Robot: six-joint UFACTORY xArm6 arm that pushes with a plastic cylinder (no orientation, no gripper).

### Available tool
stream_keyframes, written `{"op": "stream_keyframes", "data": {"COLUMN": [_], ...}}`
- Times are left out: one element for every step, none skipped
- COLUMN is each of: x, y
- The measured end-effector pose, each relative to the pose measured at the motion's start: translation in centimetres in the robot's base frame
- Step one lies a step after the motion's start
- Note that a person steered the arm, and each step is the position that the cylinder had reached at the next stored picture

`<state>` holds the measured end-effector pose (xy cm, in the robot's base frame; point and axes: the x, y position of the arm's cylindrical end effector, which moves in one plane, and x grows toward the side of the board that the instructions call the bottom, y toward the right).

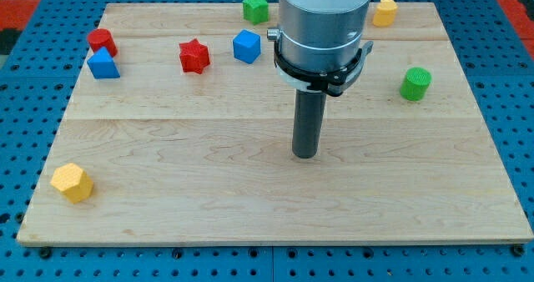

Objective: Push the green circle towards the yellow hexagon

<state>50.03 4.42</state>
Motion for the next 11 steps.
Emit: {"op": "stream_keyframes", "data": {"x": [0.1,0.1,0.1,0.0,-0.1,-2.0,-4.1,-4.8,-7.9,-9.1,-12.2], "y": [0.4,0.3,0.3,2.6,3.5,9.0,17.1,17.6,19.1,21.0,18.5]}}
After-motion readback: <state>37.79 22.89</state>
